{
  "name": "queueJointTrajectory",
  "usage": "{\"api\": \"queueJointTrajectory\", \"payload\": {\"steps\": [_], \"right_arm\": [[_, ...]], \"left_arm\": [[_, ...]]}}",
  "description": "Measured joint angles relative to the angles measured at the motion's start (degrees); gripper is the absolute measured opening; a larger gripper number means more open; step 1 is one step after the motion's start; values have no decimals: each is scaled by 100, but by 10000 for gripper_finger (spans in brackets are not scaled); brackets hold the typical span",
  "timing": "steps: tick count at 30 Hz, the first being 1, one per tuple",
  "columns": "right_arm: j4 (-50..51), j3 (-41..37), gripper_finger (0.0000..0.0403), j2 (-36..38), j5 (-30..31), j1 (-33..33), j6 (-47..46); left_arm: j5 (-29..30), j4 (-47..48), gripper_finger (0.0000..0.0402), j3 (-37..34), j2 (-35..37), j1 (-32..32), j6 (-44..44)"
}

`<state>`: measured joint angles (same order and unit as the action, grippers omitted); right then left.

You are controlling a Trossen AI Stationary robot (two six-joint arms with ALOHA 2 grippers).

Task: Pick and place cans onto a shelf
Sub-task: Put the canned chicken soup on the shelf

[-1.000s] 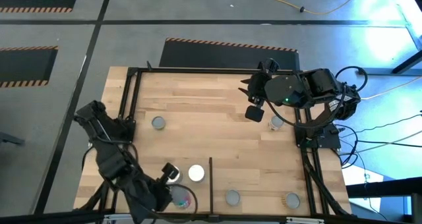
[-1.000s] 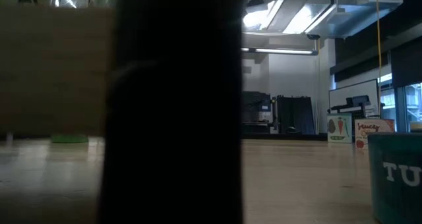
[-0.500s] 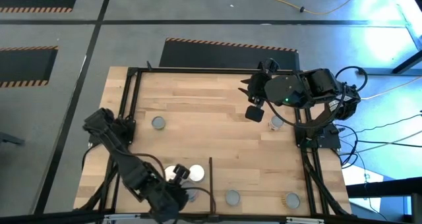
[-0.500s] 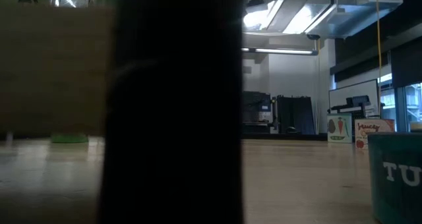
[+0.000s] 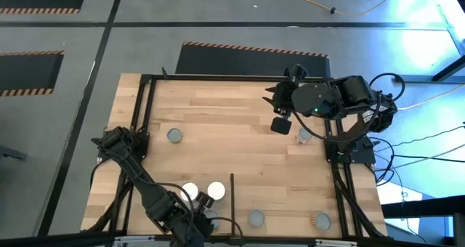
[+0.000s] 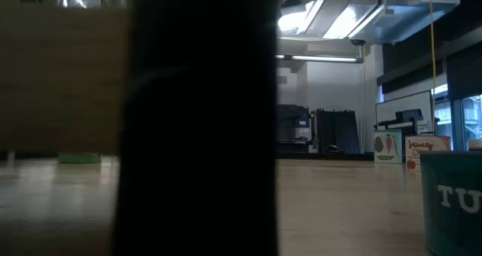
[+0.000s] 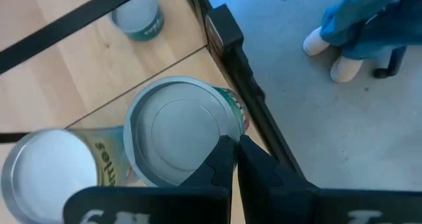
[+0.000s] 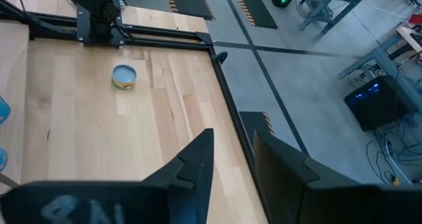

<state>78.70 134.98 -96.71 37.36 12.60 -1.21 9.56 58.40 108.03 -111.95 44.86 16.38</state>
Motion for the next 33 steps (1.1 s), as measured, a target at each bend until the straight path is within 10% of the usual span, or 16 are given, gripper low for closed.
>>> {"api": "queueJointTrajectory", "payload": {"steps": [33], "right_arm": [[-13,2,110,0,-4,0,0]], "left_arm": [[461,-141,0,2,-281,52,-201]]}}
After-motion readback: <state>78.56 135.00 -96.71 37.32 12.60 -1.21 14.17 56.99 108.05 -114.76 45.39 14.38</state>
